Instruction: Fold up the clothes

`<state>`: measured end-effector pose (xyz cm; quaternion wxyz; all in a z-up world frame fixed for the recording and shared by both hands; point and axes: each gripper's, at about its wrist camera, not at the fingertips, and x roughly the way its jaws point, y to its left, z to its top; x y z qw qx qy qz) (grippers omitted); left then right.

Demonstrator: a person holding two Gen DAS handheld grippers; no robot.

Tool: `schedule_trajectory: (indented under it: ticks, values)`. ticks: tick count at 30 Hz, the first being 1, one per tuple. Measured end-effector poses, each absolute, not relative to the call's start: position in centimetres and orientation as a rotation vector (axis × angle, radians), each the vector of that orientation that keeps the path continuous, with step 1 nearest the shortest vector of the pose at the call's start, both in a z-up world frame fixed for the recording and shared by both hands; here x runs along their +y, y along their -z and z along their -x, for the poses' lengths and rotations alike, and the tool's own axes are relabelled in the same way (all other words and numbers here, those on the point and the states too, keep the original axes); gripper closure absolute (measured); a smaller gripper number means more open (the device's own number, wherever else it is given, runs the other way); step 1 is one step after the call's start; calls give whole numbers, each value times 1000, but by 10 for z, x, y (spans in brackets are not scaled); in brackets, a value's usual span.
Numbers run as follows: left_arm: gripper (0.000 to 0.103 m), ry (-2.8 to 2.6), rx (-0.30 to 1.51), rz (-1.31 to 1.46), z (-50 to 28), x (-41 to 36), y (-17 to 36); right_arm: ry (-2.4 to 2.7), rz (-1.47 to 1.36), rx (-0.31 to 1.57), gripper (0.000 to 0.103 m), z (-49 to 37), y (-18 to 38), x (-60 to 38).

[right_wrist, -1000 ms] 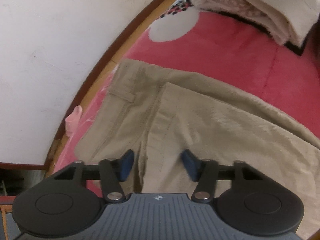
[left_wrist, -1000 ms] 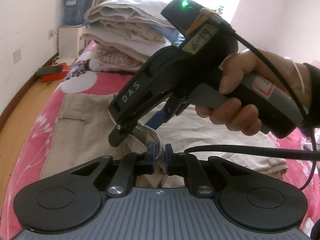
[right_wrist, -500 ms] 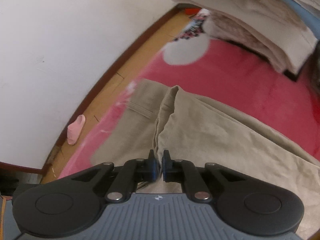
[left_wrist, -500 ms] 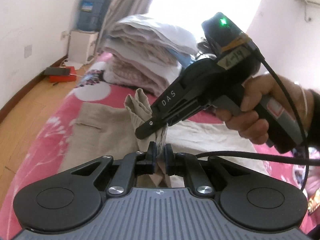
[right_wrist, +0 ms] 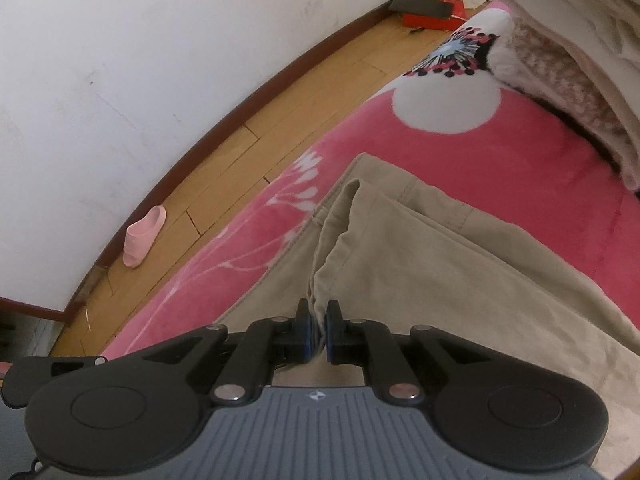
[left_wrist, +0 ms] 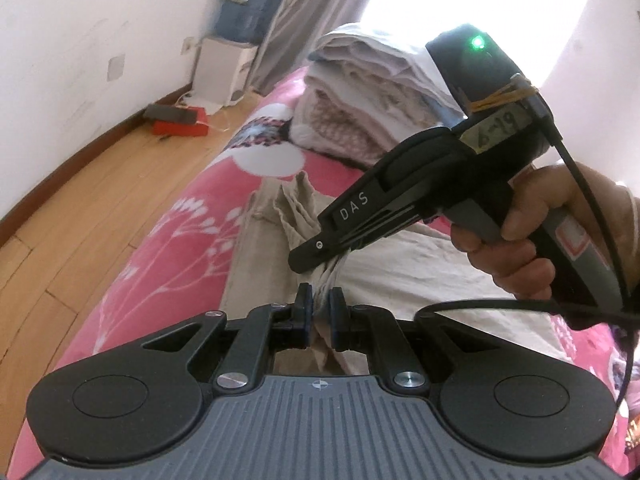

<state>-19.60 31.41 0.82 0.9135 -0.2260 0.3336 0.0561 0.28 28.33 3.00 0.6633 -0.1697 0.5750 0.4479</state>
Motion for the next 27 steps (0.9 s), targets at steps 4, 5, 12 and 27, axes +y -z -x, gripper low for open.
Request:
schedule_trajectory:
  ticks: [4, 5, 12, 27]
  values:
    - [96, -130, 692, 452, 199, 318, -6, -1027, 337, 1292, 93, -4, -26, 285]
    - [96, -137, 695, 438, 200, 318, -4, -1040, 306, 1291, 91, -6, -22, 284]
    - [88, -181, 755, 481, 206, 333, 16, -1101, -140, 1343, 72, -50, -9, 259]
    - [75, -138, 669, 474, 174, 331, -11, -940, -70, 769, 66, -77, -143, 28]
